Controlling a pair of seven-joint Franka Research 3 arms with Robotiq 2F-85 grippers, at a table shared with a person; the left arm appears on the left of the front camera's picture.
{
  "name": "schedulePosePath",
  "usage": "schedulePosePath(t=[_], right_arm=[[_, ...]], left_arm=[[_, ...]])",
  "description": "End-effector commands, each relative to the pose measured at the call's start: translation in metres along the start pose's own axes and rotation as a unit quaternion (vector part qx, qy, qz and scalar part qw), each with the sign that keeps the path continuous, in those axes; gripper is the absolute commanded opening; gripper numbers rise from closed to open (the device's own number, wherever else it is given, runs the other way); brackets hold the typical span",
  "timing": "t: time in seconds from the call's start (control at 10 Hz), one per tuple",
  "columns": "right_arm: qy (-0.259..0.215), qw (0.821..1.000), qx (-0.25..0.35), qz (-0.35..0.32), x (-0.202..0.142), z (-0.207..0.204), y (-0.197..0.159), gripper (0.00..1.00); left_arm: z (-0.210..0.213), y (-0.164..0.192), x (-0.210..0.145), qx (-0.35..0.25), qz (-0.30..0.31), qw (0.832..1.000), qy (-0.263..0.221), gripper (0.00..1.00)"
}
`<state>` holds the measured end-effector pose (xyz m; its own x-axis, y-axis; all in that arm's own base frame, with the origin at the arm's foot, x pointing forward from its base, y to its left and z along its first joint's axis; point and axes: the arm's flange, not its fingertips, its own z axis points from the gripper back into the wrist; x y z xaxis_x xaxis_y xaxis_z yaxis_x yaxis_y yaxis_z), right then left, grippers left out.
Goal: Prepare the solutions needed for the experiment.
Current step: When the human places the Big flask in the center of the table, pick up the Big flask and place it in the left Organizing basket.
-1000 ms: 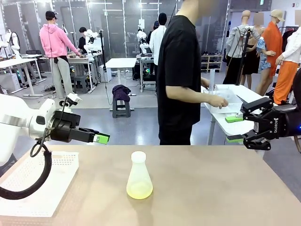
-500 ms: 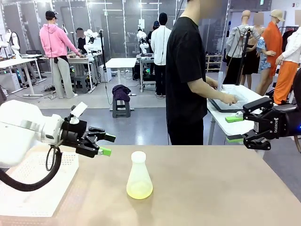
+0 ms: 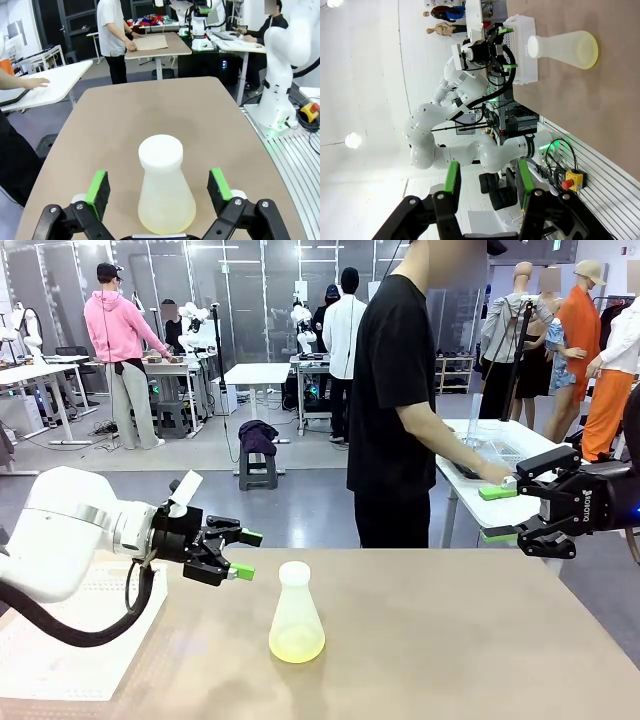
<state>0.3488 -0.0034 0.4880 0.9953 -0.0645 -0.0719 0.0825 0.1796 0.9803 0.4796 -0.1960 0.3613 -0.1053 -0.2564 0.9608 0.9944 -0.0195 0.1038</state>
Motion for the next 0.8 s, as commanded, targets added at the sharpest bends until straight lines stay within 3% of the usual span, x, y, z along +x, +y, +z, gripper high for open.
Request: schedulePosePath(t=[0.0,0.3,0.7], right_arm=[[-0.003,1.000,0.007,0.009,-0.001,-0.002,0.001,0.57],[-0.003,1.000,0.007,0.009,-0.001,-0.002,0.001,0.57],[-0.003,1.000,0.007,0.009,-0.001,-0.002,0.001,0.57]], left_arm=[[0.004,-0.001,0.002,-0.002,-0.007,1.000,0.003,1.00],[0.000,0.000,0.000,0.000,0.000,1.000,0.001,1.00],[-0.032,0.018,-0.045,-0.048,0.007,0.999,-0.018,1.00]])
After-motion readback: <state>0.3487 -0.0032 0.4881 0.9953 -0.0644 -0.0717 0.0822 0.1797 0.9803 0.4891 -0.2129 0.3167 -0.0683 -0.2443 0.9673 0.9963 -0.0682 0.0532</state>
